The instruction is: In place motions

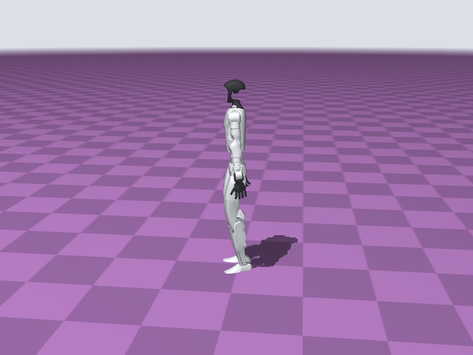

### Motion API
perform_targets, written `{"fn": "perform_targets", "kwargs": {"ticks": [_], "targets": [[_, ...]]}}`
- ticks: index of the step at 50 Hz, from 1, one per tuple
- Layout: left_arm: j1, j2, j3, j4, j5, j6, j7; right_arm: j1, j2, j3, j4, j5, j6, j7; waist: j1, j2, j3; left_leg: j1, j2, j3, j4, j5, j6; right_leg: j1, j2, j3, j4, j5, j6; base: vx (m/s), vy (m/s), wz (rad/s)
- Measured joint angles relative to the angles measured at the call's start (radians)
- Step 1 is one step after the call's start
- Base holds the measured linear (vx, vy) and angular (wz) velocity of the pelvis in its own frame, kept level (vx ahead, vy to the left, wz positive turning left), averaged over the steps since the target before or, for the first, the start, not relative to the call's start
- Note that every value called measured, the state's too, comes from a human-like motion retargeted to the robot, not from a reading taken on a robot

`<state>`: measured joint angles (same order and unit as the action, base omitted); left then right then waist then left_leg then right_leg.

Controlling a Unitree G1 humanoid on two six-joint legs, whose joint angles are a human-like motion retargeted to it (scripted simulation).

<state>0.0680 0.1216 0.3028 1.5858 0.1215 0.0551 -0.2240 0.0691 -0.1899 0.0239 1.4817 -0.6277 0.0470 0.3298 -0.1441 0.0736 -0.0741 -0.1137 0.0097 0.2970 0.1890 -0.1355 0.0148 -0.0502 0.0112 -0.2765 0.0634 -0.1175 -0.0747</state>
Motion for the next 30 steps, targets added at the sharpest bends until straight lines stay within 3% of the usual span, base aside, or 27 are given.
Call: {"fn": "perform_targets", "kwargs": {"ticks": [8,11,18,22,25,30], "targets": [[0.011,0.009,0.001,-0.024,0.001,0.006,-0.003,0.0,-0.012,-0.012,0.014,0.03,0.003,-0.006,0.024,-0.041,-0.005,-0.174,0.013,0.037,0.285,0.056,0.028,-0.021,-0.046,0.019,0.011,0.004,0.001,-0.02,0.02,0.1],[0.009,0.005,0.001,-0.04,0.001,0.003,-0.001,0.002,-0.021,-0.006,0.025,0.026,0.009,-0.011,0.043,-0.034,0.0,-0.248,0.018,0.029,0.219,0.035,0.017,-0.014,-0.036,0.005,0.003,0.006,-0.002,0.0,0.0,0.0],[-0.01,-0.004,-0.011,-0.062,-0.01,-0.001,-0.003,-0.01,-0.034,0.002,0.026,0.02,0.013,-0.016,0.08,-0.026,0.082,-0.436,0.009,-0.056,-0.016,0.035,-0.04,0.052,-0.009,-0.014,-0.021,0.014,-0.032,-0.07,0.03,0.16],[-0.008,-0.008,0.002,-0.062,-0.014,-0.005,-0.007,-0.026,-0.032,0.004,0.016,0.014,0.011,-0.014,0.043,-0.009,0.087,-0.542,-0.004,-0.112,-0.078,0.028,-0.064,0.063,0.001,-0.083,-0.041,0.018,-0.035,-0.05,0.01,0.56],[0.012,-0.018,0.026,-0.05,-0.026,-0.006,-0.011,-0.024,-0.026,0.017,-0.004,0.009,0.004,-0.008,0.113,-0.054,0.097,-0.559,0.02,-0.033,-0.123,0.051,-0.06,0.068,-0.036,-0.003,-0.028,0.019,-0.034,0.03,0.0,-0.98],[0.021,-0.004,0.03,-0.011,-0.015,0.0,-0.005,-0.025,-0.013,0.019,-0.034,0.014,-0.012,0.003,0.11,-0.059,0.104,-0.501,0.017,-0.035,-0.127,0.075,-0.07,0.083,-0.039,-0.013,-0.025,0.012,-0.029,0.0,0.0,-0.11]]}}
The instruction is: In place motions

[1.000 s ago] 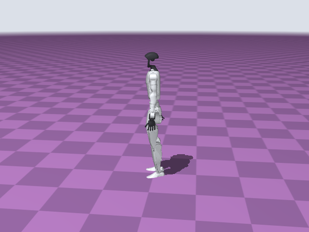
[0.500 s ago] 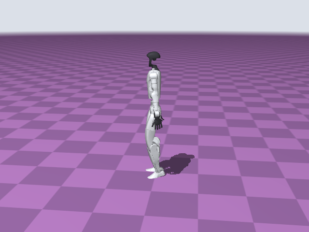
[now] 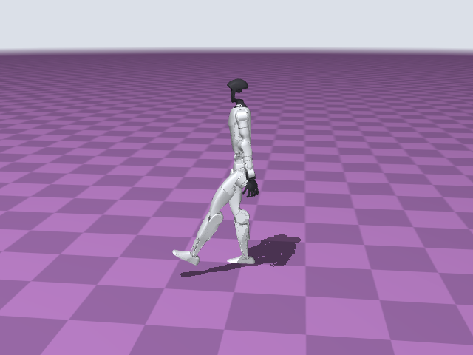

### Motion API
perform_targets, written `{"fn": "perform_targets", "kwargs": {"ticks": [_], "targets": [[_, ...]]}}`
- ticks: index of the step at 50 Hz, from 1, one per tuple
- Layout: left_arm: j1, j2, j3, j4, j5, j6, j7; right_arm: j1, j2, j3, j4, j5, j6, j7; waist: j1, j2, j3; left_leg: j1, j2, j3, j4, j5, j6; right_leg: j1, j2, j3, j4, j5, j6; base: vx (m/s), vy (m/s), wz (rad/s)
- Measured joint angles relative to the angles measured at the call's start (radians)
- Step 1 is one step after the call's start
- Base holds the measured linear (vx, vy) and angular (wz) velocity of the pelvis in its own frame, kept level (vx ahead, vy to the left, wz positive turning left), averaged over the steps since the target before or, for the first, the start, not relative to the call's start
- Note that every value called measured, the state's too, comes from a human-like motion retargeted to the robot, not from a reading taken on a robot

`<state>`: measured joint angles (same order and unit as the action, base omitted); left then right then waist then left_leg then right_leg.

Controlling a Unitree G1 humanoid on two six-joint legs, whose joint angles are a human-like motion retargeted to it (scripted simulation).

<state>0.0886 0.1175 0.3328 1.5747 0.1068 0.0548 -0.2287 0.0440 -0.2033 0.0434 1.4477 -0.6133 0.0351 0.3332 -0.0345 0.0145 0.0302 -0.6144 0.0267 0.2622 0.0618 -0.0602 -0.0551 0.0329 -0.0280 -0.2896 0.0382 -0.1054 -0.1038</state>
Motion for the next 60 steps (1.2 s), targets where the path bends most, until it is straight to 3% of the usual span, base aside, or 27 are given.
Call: {"fn": "perform_targets", "kwargs": {"ticks": [5,12,15,18,26,32,40,46,51,55,60], "targets": [[0.018,0.001,0.015,0.013,0.003,0.001,0.003,0.001,0.004,0.0,-0.002,-0.012,-0.004,0.001,-0.022,0.009,-0.033,0.126,-0.004,-0.018,0.08,0.017,0.008,-0.013,-0.001,-0.02,0.003,-0.007,0.017,0.02,-0.01,0.03],[0.016,0.003,0.007,0.002,0.0,0.001,0.008,0.007,-0.002,-0.017,0.027,0.004,0.006,-0.01,-0.057,0.015,-0.09,0.358,-0.067,-0.046,0.247,0.023,0.083,-0.057,-0.019,-0.044,0.011,-0.014,0.043,0.01,-0.02,0.13],[0.011,0.009,0.001,-0.017,0.005,0.001,0.01,0.01,-0.004,-0.021,0.05,0.009,0.014,-0.015,-0.049,0.023,-0.11,0.468,-0.079,-0.006,0.196,-0.118,0.096,-0.074,-0.012,-0.027,0.021,-0.019,0.05,0.05,-0.07,-0.24],[0.009,0.015,-0.002,-0.035,0.005,-0.001,0.009,0.014,-0.004,-0.02,0.072,0.004,0.026,-0.022,-0.101,0.063,-0.135,0.516,-0.075,-0.066,0.049,-0.058,0.102,-0.078,0.015,-0.067,0.019,-0.026,0.059,0.05,-0.1,0.48],[-0.063,0.033,-0.06,-0.103,0.0,-0.001,0.021,0.033,-0.002,-0.026,0.043,0.0,0.006,0.006,-0.088,0.059,-0.095,0.515,-0.078,-0.1,0.048,-0.048,0.11,-0.087,-0.011,-0.078,0.124,-0.082,0.07,-0.05,-0.07,0.16],[-0.077,0.036,-0.067,-0.116,-0.017,-0.009,0.019,0.019,0.003,0.008,0.024,-0.072,-0.004,-0.04,-0.156,0.131,-0.067,0.496,0.006,-0.148,0.075,-0.064,0.111,-0.326,0.0,0.007,0.505,-0.058,0.12,-0.05,-0.09,0.05],[-0.112,0.057,-0.103,-0.08,-0.013,0.0,0.013,0.027,0.01,-0.004,0.027,-0.028,-0.013,-0.023,-0.228,0.071,0.013,0.561,-0.033,-0.139,0.05,-0.054,0.143,-0.549,-0.019,-0.041,0.141,-0.095,0.085,-0.1,-0.1,0.06],[-0.123,0.059,-0.093,-0.087,-0.005,-0.003,0.021,0.035,0.005,-0.01,0.063,-0.021,0.004,-0.026,-0.234,0.058,0.018,0.556,-0.03,-0.12,0.029,-0.031,0.149,-0.719,-0.018,0.002,0.082,-0.064,0.086,-0.06,-0.05,-0.15],[-0.134,0.052,-0.099,-0.082,-0.01,-0.004,0.016,0.055,0.0,-0.018,0.082,-0.007,0.01,-0.035,-0.236,0.061,0.025,0.562,-0.025,-0.146,0.022,-0.021,0.15,-0.665,-0.028,0.048,0.138,-0.025,0.075,0.02,-0.03,0.28],[-0.111,0.046,-0.088,-0.088,0.008,-0.01,0.018,0.067,-0.002,-0.017,0.102,-0.006,0.02,-0.035,-0.199,0.054,-0.011,0.555,-0.03,-0.143,0.029,-0.036,0.143,-0.534,-0.021,0.093,0.225,0.007,0.091,0.13,-0.02,-0.02],[-0.064,0.037,-0.047,-0.081,0.013,-0.01,0.017,0.06,0.005,-0.005,0.085,-0.029,0.021,-0.025,-0.152,0.063,-0.064,0.527,-0.007,-0.131,0.04,-0.049,0.124,-0.314,0.003,0.029,0.338,0.042,0.11,0.12,0.02,-0.22]]}}
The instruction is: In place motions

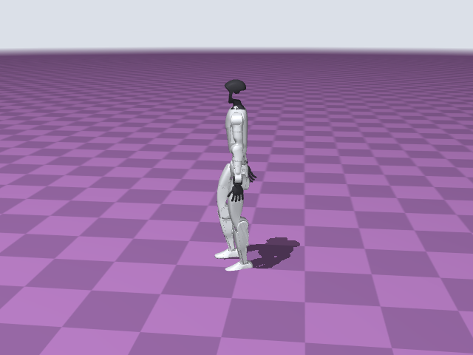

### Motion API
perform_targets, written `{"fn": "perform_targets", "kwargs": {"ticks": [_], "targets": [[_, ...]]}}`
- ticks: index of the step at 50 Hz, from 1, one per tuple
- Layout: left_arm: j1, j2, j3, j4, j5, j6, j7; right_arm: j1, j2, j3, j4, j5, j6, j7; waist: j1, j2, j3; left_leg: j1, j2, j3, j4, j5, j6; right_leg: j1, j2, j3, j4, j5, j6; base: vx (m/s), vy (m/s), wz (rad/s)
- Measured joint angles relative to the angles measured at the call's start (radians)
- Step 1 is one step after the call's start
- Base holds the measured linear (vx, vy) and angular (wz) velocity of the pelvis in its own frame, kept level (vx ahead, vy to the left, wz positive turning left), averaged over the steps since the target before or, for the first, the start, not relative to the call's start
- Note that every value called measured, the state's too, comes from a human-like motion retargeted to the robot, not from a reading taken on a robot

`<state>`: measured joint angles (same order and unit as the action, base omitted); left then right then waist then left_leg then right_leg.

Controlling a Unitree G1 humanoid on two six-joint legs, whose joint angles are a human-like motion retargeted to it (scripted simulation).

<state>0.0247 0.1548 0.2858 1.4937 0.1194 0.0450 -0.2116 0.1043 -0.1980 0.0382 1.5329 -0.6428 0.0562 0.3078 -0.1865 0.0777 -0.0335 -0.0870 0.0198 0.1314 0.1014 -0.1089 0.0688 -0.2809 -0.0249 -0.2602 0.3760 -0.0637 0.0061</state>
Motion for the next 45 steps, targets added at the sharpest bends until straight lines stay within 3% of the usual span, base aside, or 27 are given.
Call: {"fn": "perform_targets", "kwargs": {"ticks": [3,5,8,10,15,20,22,28,35,40,45], "targets": [[0.03,-0.005,0.019,0.012,-0.002,0.002,-0.003,-0.006,0.007,0.005,-0.035,-0.023,-0.014,-0.002,0.004,-0.003,-0.027,-0.02,-0.003,-0.001,0.013,-0.004,-0.008,0.146,0.018,-0.087,-0.09,-0.122,-0.047,0.09,0.04,0.04],[0.041,0.001,0.026,0.03,0.001,0.007,-0.009,-0.012,0.009,0.003,-0.055,-0.034,-0.029,0.001,-0.002,-0.047,-0.043,-0.021,-0.053,0.001,0.027,-0.012,-0.009,0.196,0.018,-0.133,-0.243,-0.071,-0.084,0.12,0.05,-0.15],[0.016,-0.002,0.026,0.065,-0.001,0.019,-0.001,-0.048,0.015,-0.014,-0.077,-0.031,-0.026,0.012,0.089,-0.07,-0.03,-0.009,-0.048,0.075,0.022,-0.012,-0.015,0.183,0.009,-0.008,-0.241,-0.058,-0.056,-0.09,0.09,-0.85],[0.013,-0.017,0.033,0.061,-0.021,0.012,0.011,-0.074,0.017,-0.019,-0.101,-0.031,-0.032,0.02,0.04,-0.058,0.002,0.002,-0.041,0.037,0.021,-0.005,-0.022,0.185,0.008,-0.072,-0.245,-0.041,-0.062,-0.09,0.06,0.48],[0.057,-0.017,0.043,0.05,0.005,0.015,-0.019,-0.072,0.014,0.023,-0.155,-0.015,-0.052,0.019,-0.028,-0.032,-0.016,0.01,-0.02,0.066,0.04,-0.018,-0.04,0.202,0.039,-0.035,-0.264,-0.043,-0.074,0.11,0.08,-0.08],[0.055,-0.007,0.009,0.029,0.026,0.004,-0.006,-0.074,0.013,-0.004,-0.135,0.067,-0.05,0.037,0.018,-0.074,-0.033,-0.183,-0.025,0.158,0.363,0.03,0.0,0.155,-0.021,0.031,-0.24,-0.047,-0.062,-0.04,0.11,-0.16],[0.045,-0.003,-0.001,0.019,0.033,0.005,-0.012,-0.081,0.002,-0.002,-0.115,0.095,-0.043,0.039,0.039,-0.083,-0.01,-0.266,-0.016,0.198,0.397,0.01,-0.003,0.156,-0.036,0.023,-0.24,-0.04,-0.062,-0.15,0.17,0.05],[0.026,-0.009,-0.002,0.006,0.017,-0.003,-0.011,-0.126,-0.027,0.018,-0.071,0.074,-0.013,0.028,0.153,-0.075,0.128,-0.593,-0.025,0.112,0.174,-0.008,-0.084,0.231,0.003,0.039,-0.273,-0.016,-0.099,-0.19,0.12,-0.27],[0.098,-0.042,0.071,0.038,0.003,-0.001,-0.034,-0.144,-0.009,0.07,-0.106,0.02,-0.022,0.015,0.326,-0.208,0.236,-1.012,0.139,0.126,0.131,0.003,-0.096,0.224,-0.094,0.227,-0.201,-0.023,-0.128,-0.11,0.0,-1.04],[0.146,-0.043,0.082,0.088,0.004,0.005,-0.048,-0.137,0.017,0.098,-0.138,0.029,-0.057,0.038,0.374,-0.275,0.278,-1.078,0.18,0.078,0.09,0.032,-0.106,0.203,-0.115,0.334,-0.117,-0.053,-0.145,0.03,-0.03,-0.57],[0.141,-0.045,0.1,0.111,0.019,0.017,-0.041,-0.129,0.018,0.103,-0.135,-0.017,-0.058,0.035,0.347,-0.236,0.241,-0.952,0.166,0.106,0.065,0.044,-0.126,0.213,-0.092,0.31,-0.144,-0.048,-0.132,0.04,0.02,0.08]]}}
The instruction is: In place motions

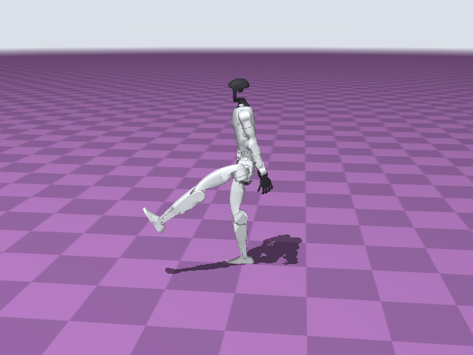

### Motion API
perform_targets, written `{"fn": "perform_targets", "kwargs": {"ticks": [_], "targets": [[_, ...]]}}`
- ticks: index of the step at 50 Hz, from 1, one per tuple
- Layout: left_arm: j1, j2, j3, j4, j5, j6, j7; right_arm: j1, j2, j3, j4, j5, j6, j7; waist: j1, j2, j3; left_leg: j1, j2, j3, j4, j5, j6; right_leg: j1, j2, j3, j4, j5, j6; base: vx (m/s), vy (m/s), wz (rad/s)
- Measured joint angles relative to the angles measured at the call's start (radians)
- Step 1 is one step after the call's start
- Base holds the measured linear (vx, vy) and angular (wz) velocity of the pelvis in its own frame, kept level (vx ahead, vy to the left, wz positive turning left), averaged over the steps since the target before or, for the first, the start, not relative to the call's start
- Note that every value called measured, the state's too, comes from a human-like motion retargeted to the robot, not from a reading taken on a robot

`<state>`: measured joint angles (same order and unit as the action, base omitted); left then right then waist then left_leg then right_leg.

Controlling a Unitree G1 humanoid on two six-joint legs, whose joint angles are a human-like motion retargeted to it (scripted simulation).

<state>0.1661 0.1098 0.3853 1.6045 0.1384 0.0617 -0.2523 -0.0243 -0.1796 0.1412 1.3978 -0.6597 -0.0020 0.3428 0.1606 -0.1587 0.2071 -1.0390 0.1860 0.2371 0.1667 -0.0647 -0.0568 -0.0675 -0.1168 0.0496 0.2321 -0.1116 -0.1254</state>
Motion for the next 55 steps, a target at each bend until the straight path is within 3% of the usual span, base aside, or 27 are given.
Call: {"fn": "perform_targets", "kwargs": {"ticks": [7,13,16,18,20,22,27,33,40,47,51,55], "targets": [[-0.01,0.025,0.002,-0.041,-0.025,-0.001,0.011,0.041,-0.013,-0.033,0.058,0.004,0.023,-0.016,-0.133,0.101,-0.148,0.343,-0.089,-0.001,0.06,0.019,0.0,-0.009,0.069,-0.122,-0.09,0.009,0.025,0.12,-0.01,0.65],[-0.033,0.067,-0.017,-0.065,-0.021,0.006,0.029,0.1,-0.025,-0.072,0.098,0.003,0.043,-0.031,-0.257,0.152,-0.261,0.703,-0.177,0.039,0.203,0.065,0.087,-0.032,0.083,-0.212,-0.12,0.001,0.053,0.15,-0.08,0.74],[-0.05,0.079,-0.028,-0.096,-0.014,0.002,0.038,0.124,-0.028,-0.095,0.118,0.007,0.054,-0.044,-0.3,0.184,-0.303,0.878,-0.195,0.109,0.094,-0.1,0.098,-0.045,0.101,-0.257,-0.127,-0.005,0.065,0.11,-0.11,0.6],[-0.063,0.084,-0.043,-0.119,-0.007,-0.004,0.046,0.132,-0.032,-0.108,0.136,0.023,0.059,-0.046,-0.319,0.216,-0.319,0.953,-0.18,0.163,-0.047,-0.09,0.103,-0.045,0.126,-0.291,-0.128,-0.013,0.069,0.08,-0.12,0.68],[-0.078,0.087,-0.056,-0.138,-0.003,-0.006,0.048,0.129,-0.031,-0.114,0.154,0.04,0.073,-0.045,-0.367,0.228,-0.33,0.958,-0.211,-0.041,-0.12,-0.043,0.093,-0.041,0.121,-0.347,-0.13,-0.022,0.075,-0.02,-0.13,0.89],[-0.104,0.09,-0.056,-0.154,0.001,-0.009,0.05,0.112,-0.021,-0.121,0.157,0.062,0.083,-0.044,-0.353,0.211,-0.304,0.95,-0.196,0.029,-0.111,-0.03,0.087,-0.042,0.114,-0.34,-0.11,-0.027,0.078,-0.16,-0.12,0.27],[-0.122,0.087,-0.088,-0.183,-0.008,-0.018,0.06,0.111,-0.014,-0.119,0.114,0.045,0.039,-0.008,-0.311,0.185,-0.28,0.94,-0.216,-0.027,-0.05,-0.064,0.113,-0.044,0.078,-0.379,-0.02,-0.057,0.09,0.01,-0.1,0.05],[-0.103,0.069,-0.052,-0.128,-0.025,-0.017,0.047,0.098,-0.011,-0.081,0.088,-0.086,0.011,-0.085,-0.361,0.234,-0.28,0.924,-0.146,-0.05,-0.016,-0.083,0.094,-0.264,0.068,-0.364,0.317,-0.043,0.133,0.02,-0.12,0.07],[-0.127,0.084,-0.068,-0.098,-0.032,-0.014,0.051,0.099,-0.011,-0.093,0.114,-0.046,0.007,-0.05,-0.473,0.212,-0.192,0.976,-0.13,-0.069,-0.032,-0.054,0.09,-0.566,0.011,-0.479,0.061,-0.126,0.096,-0.1,-0.17,0.42],[-0.201,0.111,-0.13,-0.117,-0.024,-0.008,0.056,0.122,-0.024,-0.109,0.151,0.013,0.034,-0.052,-0.595,0.267,-0.063,0.945,-0.035,-0.188,0.022,-0.028,0.095,-0.918,-0.106,-0.441,0.008,-0.103,0.034,-0.16,-0.06,0.81],[-0.217,0.103,-0.156,-0.148,-0.03,-0.02,0.064,0.152,-0.031,-0.12,0.17,0.018,0.042,-0.056,-0.608,0.308,-0.058,0.905,-0.004,-0.255,0.056,-0.041,0.115,-0.992,-0.141,-0.386,-0.026,-0.085,0.031,0.02,-0.05,0.58],[-0.22,0.097,-0.163,-0.167,-0.033,-0.03,0.064,0.146,-0.031,-0.118,0.18,0.024,0.053,-0.055,-0.581,0.288,-0.071,0.916,-0.024,-0.26,0.053,-0.044,0.122,-0.935,-0.138,-0.361,-0.014,-0.073,0.05,0.03,-0.03,0.1]]}}
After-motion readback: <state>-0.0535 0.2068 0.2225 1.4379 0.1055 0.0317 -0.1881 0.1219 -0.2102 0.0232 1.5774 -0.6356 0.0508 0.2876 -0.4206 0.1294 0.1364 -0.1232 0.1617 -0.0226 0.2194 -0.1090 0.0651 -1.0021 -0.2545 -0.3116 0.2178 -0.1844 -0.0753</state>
